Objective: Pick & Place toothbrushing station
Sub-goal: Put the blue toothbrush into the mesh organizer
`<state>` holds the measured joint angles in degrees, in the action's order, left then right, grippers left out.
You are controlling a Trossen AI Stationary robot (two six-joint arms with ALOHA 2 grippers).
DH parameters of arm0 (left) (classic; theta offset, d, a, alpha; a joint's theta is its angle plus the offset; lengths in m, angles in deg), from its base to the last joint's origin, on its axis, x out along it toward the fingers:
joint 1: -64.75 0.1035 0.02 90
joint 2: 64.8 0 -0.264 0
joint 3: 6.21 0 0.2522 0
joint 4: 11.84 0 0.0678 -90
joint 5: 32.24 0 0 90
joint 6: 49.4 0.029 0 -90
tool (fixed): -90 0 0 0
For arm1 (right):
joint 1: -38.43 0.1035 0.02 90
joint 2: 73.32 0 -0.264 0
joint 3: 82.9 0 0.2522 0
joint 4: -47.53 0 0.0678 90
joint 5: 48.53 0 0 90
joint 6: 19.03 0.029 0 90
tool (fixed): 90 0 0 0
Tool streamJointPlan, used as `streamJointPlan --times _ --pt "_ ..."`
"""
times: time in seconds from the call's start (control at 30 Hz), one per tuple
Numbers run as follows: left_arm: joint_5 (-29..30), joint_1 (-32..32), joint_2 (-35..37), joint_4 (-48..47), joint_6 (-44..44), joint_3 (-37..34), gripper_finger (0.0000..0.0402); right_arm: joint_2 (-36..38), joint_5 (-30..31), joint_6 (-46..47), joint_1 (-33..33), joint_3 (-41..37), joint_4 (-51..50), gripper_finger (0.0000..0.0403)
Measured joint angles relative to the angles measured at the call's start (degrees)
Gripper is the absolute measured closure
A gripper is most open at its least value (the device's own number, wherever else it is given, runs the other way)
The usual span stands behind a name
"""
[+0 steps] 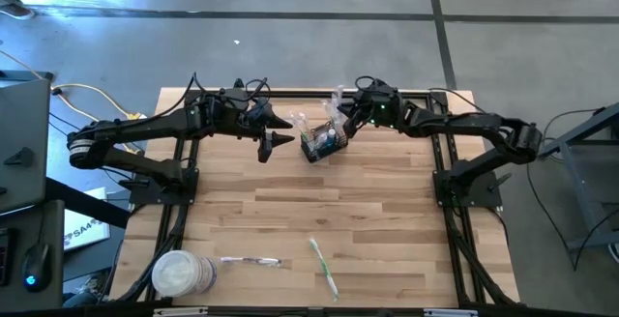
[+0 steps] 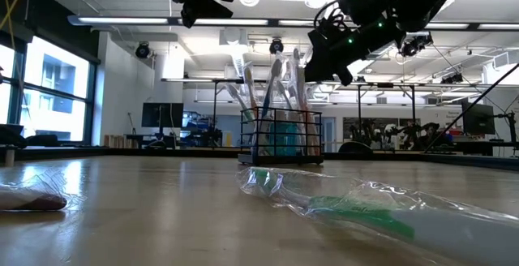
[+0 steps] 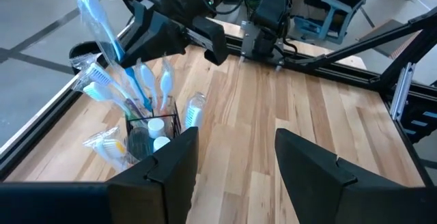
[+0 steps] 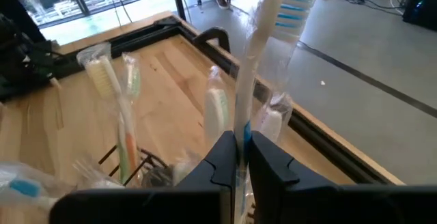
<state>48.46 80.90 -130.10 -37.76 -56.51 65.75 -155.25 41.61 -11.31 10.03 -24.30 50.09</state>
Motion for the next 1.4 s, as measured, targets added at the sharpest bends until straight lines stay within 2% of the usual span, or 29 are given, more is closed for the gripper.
streamJointPlan --times 0.9,1.13,1.4 --pt "-0.13 0.01 0.0 0.02 -0.17 0.0 0.0209 0.0 -0.16 0.0 0.0 -0.02 -2.82 0.0388" --pt "-0.11 0.01 0.0 0.04 -0.2 0.02 0.0209 -4.28 -0.87 0.2 0.84 0.09 -2.5 0.0388" --pt "-0.11 0.01 0.0 0.04 -0.2 0.02 0.0209 -7.49 1.65 1.51 3.16 0.09 -1.0 0.0388"
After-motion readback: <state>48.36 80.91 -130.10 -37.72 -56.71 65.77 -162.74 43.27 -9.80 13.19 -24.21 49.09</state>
